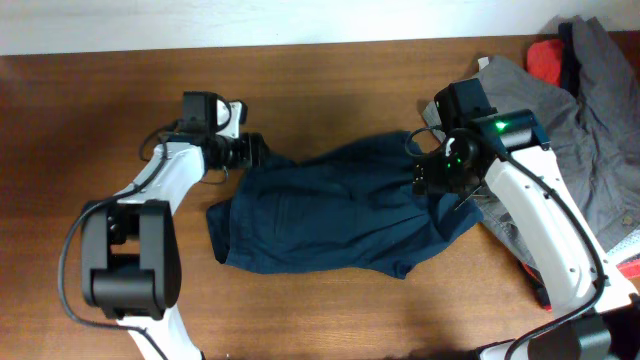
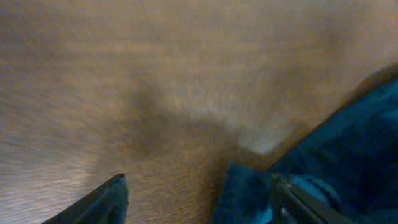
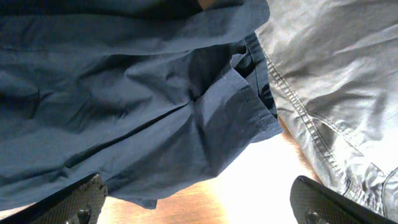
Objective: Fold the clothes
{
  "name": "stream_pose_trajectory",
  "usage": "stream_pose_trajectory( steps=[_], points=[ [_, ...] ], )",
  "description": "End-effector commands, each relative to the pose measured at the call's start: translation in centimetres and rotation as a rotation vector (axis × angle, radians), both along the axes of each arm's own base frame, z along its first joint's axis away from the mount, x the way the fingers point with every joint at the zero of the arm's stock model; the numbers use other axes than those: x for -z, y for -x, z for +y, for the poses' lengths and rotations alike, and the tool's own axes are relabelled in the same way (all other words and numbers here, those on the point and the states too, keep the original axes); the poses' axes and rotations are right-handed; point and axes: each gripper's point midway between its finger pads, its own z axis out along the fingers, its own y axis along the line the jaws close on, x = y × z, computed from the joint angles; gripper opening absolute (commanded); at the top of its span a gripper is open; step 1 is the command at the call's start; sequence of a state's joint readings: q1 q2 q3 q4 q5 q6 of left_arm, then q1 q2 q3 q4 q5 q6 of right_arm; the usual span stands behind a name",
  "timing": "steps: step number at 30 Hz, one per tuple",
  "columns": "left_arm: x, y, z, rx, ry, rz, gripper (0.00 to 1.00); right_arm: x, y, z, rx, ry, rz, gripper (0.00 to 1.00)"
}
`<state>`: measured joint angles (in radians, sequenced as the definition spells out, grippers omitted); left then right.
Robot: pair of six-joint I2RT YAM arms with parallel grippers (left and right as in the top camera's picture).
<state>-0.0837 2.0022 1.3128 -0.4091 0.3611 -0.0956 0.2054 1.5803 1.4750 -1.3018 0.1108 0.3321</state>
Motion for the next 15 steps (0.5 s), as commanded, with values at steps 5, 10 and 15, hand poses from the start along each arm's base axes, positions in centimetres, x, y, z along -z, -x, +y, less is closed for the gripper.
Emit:
stream_pose_trajectory(
  steps=[5,10,15],
  points=[
    [0.5,1.4,-2.4,0.116,0.009,0.032,0.39,-0.4,0.1,-0.2,0.0,-0.001,-0.014,0.99],
    [-0.2,0.9,-2.0,0.105,0.01,0.022,0.0,-0.4,0.0,-0.2,0.0,0.0,-0.015,0.99],
    [-5.8,1.3,-0.4,0.059,0.016,-0.004,0.0,-0.4,-2.3,0.2,-0.07,0.004,-0.086,0.99]
  ],
)
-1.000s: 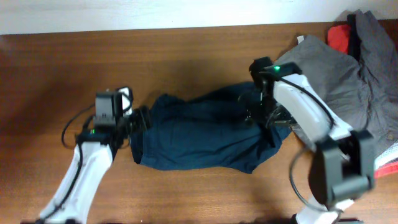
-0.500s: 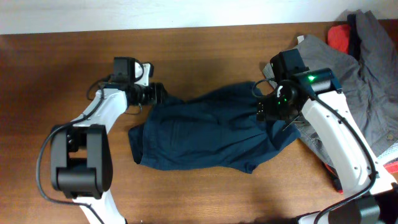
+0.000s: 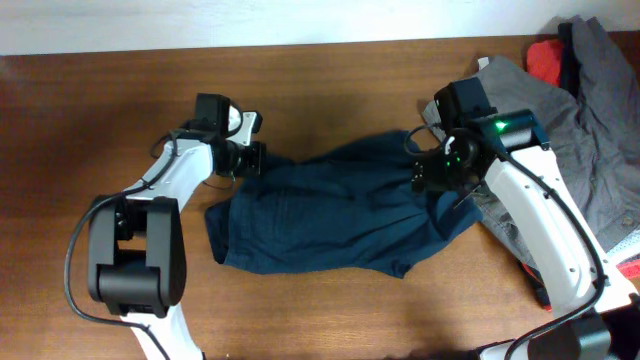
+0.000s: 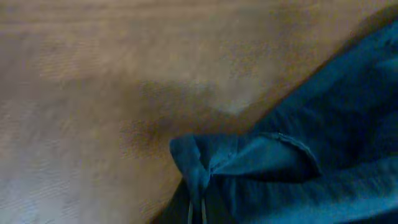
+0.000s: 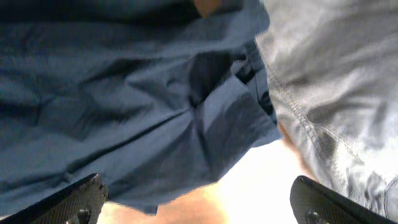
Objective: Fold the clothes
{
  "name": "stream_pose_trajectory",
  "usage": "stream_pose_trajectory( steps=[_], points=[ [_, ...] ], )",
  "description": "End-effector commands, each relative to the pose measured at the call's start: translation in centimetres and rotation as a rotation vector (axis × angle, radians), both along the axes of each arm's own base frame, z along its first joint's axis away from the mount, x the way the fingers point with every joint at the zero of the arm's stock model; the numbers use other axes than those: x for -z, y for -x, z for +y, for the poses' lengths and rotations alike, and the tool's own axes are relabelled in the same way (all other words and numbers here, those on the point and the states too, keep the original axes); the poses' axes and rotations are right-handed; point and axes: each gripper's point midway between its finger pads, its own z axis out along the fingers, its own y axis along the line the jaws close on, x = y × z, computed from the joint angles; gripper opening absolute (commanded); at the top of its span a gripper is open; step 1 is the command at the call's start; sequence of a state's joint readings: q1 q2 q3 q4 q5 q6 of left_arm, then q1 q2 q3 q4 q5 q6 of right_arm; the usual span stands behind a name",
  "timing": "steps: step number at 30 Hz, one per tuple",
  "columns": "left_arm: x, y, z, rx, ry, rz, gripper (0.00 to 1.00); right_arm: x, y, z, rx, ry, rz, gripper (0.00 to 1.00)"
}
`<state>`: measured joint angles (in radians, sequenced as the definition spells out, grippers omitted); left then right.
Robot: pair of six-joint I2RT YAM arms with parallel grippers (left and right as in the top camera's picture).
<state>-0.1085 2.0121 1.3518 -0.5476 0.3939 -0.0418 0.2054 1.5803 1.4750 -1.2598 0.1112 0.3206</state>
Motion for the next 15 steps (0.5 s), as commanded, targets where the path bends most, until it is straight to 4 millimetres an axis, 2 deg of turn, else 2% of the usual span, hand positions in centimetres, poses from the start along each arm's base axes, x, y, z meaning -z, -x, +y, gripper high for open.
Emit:
stream_pose_trajectory(
  steps=[1,3,5,7,10,12,15],
  points=[
    [-6.9,-0.5,1.3,-0.034,0.02,-0.095,0.0,-0.1,-1.7,0.1,-0.07,0.013,-0.052,0.99],
    [-9.0,1.1,2.2,-0.101,-0.006,-0.066,0.0,0.9,-3.7,0.0,-0.081,0.013,-0.08,0.99],
    [-9.6,2.1,2.7,-0.122,-0.036,-0.047,0.0,2.2,-5.1,-0.3,-0.061,-0.005,-0.08,0.99],
    [-9.6,2.7,2.9,-0.125,-0.042,-0.027,0.0,4.3,-6.7,-0.3,-0.061,-0.048,-0.063,1.0],
    [-9.4,3.1,2.6,-0.117,-0.044,-0.01,0.0,7.1,-8.6,0.8,-0.134,-0.126,-0.053,0.98],
    [-9.4,3.2,2.2,-0.107,-0.045,-0.01,0.0,9.7,-10.3,1.0,-0.133,-0.128,-0.054,0.96],
    [-9.4,3.2,2.0,-0.103,-0.045,-0.01,0.0,12.3,-10.9,1.0,-0.128,-0.124,-0.027,0.95]
  ],
)
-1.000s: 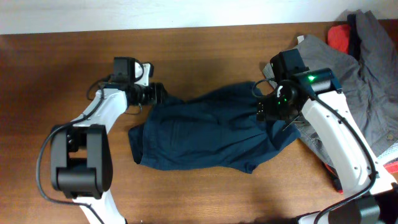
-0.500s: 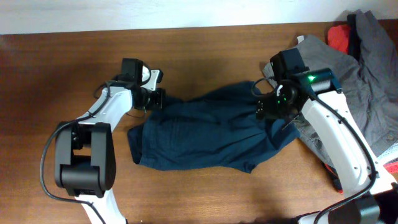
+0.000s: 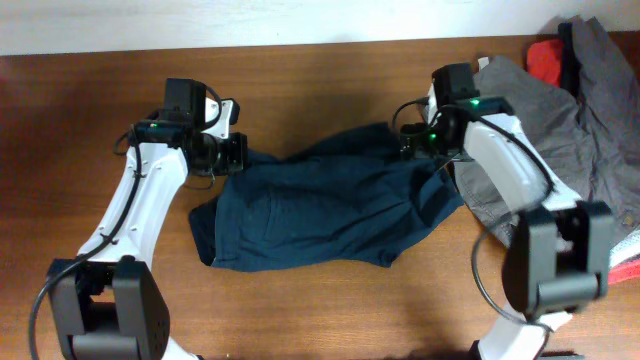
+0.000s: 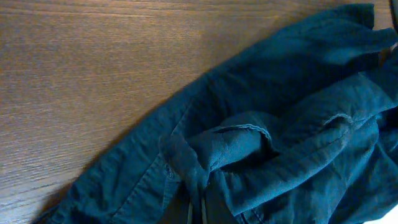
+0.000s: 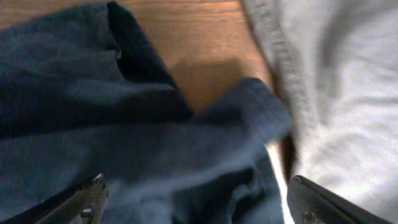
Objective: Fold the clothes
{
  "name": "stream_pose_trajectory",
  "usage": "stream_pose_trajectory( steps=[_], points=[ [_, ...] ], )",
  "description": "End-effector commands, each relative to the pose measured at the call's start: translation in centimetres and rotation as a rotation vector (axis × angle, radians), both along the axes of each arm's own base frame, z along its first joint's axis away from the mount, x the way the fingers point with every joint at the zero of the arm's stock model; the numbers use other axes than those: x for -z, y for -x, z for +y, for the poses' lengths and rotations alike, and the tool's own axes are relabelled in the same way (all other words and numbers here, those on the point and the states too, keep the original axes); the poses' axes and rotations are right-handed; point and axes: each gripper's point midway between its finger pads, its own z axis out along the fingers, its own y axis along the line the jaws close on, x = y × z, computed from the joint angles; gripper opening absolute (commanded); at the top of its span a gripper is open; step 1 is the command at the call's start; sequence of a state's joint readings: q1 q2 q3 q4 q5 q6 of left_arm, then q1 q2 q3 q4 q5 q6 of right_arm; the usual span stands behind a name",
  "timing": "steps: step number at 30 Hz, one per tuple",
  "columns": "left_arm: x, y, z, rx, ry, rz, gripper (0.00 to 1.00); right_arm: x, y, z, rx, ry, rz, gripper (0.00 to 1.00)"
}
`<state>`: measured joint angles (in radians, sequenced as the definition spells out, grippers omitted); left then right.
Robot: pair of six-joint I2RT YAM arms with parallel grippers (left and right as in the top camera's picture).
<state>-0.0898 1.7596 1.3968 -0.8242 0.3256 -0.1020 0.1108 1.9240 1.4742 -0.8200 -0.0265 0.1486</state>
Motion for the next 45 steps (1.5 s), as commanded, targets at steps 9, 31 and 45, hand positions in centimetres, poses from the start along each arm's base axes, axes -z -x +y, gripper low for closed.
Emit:
stream_pose_trajectory(
  steps=[9,31,45],
  points=[
    [-0.2,0.0,-0.2,-0.006,-0.003,0.002,0.0,5.3,-1.6,-0.4,0.046,0.01,0.038,0.64],
    [-4.9,11.2,6.3,-0.348,-0.259,0.218,0.01,-17.3,5.4,-3.0,0.018,0.056,-0.146,0.14],
    [-1.6,12.4,8.2,-0.421,-0.357,0.267,0.01,-6.7,4.3,0.0,-0.07,0.084,0.13,0.52]
  ],
)
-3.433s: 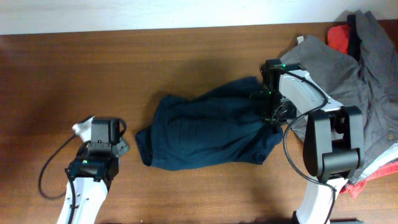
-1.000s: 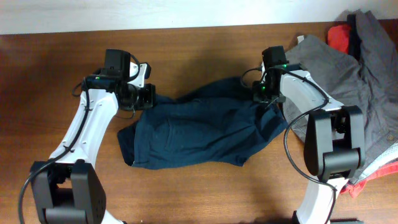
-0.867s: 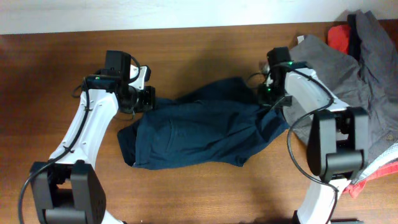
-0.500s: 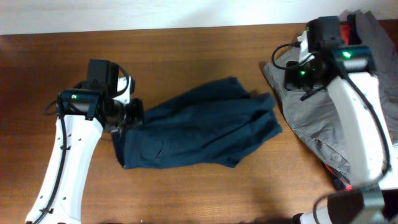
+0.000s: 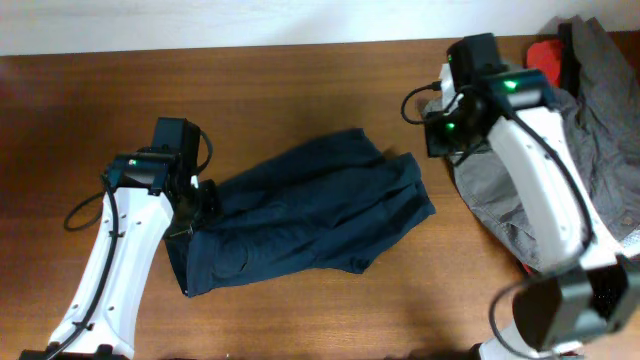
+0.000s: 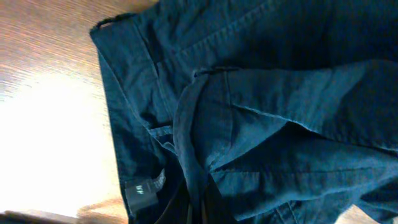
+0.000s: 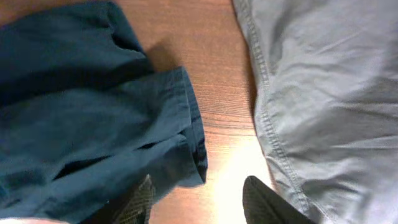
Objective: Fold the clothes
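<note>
Dark blue shorts (image 5: 310,210) lie crumpled across the middle of the wooden table (image 5: 330,90). My left gripper (image 5: 200,195) is shut on a fold of the shorts near their waistband at the left end; the left wrist view shows the pinched fold (image 6: 199,208) and a label (image 6: 144,190) beside it. My right gripper (image 5: 445,135) hovers open over bare wood just beyond the shorts' right end. Its fingers (image 7: 134,202) frame the gap between the shorts' hem (image 7: 186,124) and a grey garment (image 7: 323,93), with nothing held.
A heap of clothes fills the right side: the light grey garment (image 5: 500,200), a darker grey one (image 5: 600,100) and something red (image 5: 545,60). The table's back edge meets a white wall (image 5: 200,20). Bare wood lies in front of the shorts.
My left gripper has moved left and toward the front, and the shorts it holds have shifted with it, away from the grey garment. The right gripper now sits off the shorts, its fingers closer together.
At first both grippers were open, the left at the shorts' upper left corner, the right over their right end. The left then shut on a fold. It later held the shorts further left, and now they lie apart from the clothes heap.
</note>
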{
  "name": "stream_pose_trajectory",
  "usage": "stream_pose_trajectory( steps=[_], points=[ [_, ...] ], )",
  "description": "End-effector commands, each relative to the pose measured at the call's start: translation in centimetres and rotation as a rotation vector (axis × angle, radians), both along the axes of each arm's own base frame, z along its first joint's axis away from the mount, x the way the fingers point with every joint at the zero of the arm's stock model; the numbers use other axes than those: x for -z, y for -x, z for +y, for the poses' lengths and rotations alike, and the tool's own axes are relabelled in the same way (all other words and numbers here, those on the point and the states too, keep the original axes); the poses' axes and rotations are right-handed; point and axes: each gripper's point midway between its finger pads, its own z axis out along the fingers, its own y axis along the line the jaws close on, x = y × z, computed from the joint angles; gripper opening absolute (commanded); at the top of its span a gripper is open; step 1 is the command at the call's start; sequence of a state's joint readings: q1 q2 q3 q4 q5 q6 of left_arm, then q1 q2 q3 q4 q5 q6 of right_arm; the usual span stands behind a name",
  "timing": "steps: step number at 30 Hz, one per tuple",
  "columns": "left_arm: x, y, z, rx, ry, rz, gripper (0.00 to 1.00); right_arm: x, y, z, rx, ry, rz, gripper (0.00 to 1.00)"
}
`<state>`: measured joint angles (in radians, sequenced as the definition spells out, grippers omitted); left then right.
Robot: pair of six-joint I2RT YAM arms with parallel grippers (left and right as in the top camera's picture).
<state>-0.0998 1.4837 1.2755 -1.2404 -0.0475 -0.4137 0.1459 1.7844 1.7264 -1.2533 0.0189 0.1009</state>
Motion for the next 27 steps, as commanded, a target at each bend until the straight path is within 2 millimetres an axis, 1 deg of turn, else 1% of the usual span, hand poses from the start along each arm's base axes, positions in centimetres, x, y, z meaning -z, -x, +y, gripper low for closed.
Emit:
stream_pose_trajectory(
  steps=[1,2,3,4,5,7,9,16,18,19,20,21,23,24,25,26,27],
  points=[
    [0.2,0.0,1.0,-0.029,-0.053,0.0,0.0,5.5,-0.4,0.0,-0.001,0.028,0.134,0.52],
    [0.2,0.0,1.0,-0.029,-0.052,-0.003,0.01,7.4,-0.6,0.3,-0.004,0.019,0.179,0.52],
    [0.2,0.0,1.0,-0.029,-0.052,-0.004,0.01,8.3,-0.7,0.6,-0.007,0.009,0.199,0.52],
    [0.2,0.0,1.0,-0.029,-0.052,-0.004,0.01,9.9,-0.9,1.1,-0.01,-0.013,0.229,0.52],
    [0.2,0.0,1.0,-0.029,-0.053,-0.004,0.01,10.6,-1.0,1.4,-0.013,-0.03,0.242,0.52],
    [0.2,0.0,1.1,-0.029,-0.057,-0.004,0.01,11.9,-1.1,3.0,-0.074,-0.11,0.267,0.52],
    [0.2,-0.1,1.1,-0.029,-0.056,-0.005,0.01,12.4,-1.1,3.9,-0.109,-0.159,0.276,0.52],
    [0.2,-0.1,1.1,-0.029,-0.056,-0.007,0.01,13.2,-0.8,4.0,-0.108,-0.158,0.302,0.49],
    [0.2,-0.1,1.1,-0.029,-0.056,-0.007,0.01,13.4,-0.6,4.2,-0.108,-0.17,0.318,0.38],
    [0.2,-0.1,1.1,-0.029,-0.056,-0.008,0.01,13.4,-0.5,4.3,-0.109,-0.182,0.322,0.29],
    [0.2,-0.1,1.1,-0.03,-0.056,-0.008,0.01,13.3,-0.4,4.5,-0.113,-0.19,0.324,0.14],
    [0.2,-0.1,1.1,-0.029,-0.057,-0.008,0.01,13.3,-0.4,4.6,-0.118,-0.196,0.324,0.04],
    [0.1,-0.1,1.2,-0.03,-0.063,-0.008,0.0,12.9,-0.3,4.5,-0.118,-0.196,0.32,0.04],
    [0.1,-0.1,1.2,-0.03,-0.063,-0.009,0.01,11.7,-0.4,4.2,-0.113,-0.195,0.309,0.04],
    [0.1,-0.4,1.2,-0.03,-0.061,-0.019,0.0,9.9,-0.7,3.9,-0.108,-0.198,0.277,0.04],
    [0.1,-0.7,1.1,-0.03,-0.06,-0.031,0.0,8.6,-1.0,3.7,-0.103,-0.2,0.248,0.04],
    [0.0,-1.1,1.1,-0.03,-0.06,-0.046,0.0,5.8,-1.6,3.2,-0.096,-0.206,0.181,0.04]
  ],
)
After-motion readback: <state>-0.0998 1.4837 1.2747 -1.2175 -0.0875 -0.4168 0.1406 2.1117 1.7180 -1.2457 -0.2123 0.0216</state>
